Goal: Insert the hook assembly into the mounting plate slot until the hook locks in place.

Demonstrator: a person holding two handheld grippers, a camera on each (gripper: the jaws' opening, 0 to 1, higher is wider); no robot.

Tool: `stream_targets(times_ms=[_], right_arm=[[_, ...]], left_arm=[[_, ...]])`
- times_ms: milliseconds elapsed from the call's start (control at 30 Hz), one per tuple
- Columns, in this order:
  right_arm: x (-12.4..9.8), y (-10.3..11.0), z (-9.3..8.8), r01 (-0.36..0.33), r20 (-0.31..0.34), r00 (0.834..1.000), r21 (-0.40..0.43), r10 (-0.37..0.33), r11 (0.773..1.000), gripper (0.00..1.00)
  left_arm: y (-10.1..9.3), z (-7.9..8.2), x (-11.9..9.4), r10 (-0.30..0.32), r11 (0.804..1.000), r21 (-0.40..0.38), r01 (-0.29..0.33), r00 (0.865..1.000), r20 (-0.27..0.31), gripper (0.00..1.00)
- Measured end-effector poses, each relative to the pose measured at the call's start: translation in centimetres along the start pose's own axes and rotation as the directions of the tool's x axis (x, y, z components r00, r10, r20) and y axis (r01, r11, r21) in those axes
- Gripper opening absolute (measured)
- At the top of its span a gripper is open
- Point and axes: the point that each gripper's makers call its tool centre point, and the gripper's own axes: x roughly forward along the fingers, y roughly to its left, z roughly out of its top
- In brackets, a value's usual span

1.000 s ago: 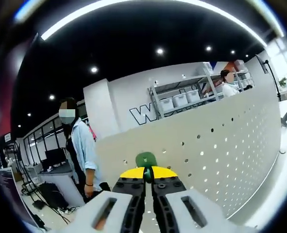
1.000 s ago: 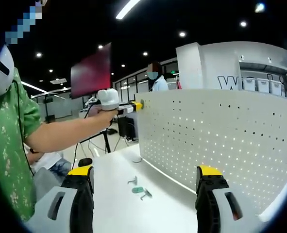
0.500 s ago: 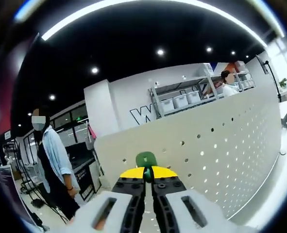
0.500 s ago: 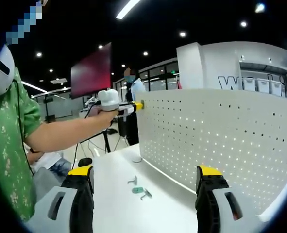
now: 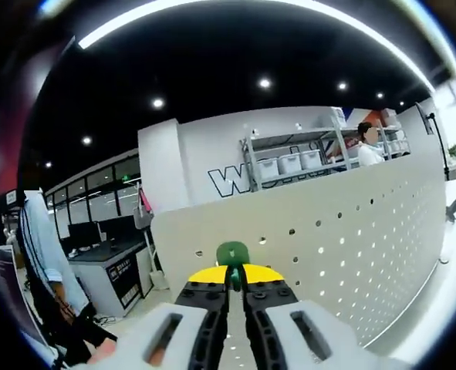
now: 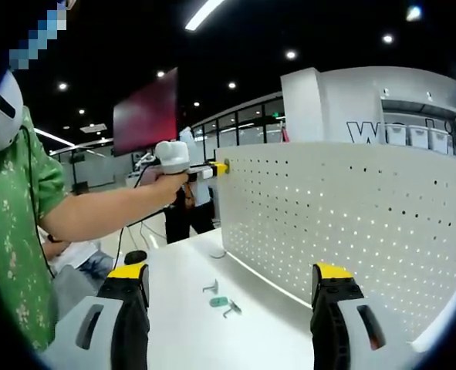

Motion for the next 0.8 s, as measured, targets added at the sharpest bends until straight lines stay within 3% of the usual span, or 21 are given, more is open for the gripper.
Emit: stream_targets(times_ms=[367,800], right_arm=[[0.02,0.13,0.03,-0.001,0.0,1.0,-0.002,0.001,1.0,0.89],[0.05,0.28,0.12,-0.004,0.002,1.0,-0.002,0.004,1.0,0.88]], left_arm=[[-0.67,0.34,-0.18,-0.021,0.999,-0.024,0.021,1.0,0.02,0.17],[-0.73,0.57,-0.64,-0.024,0.999,-0.032,0.025,0.999,0.03,0.21]])
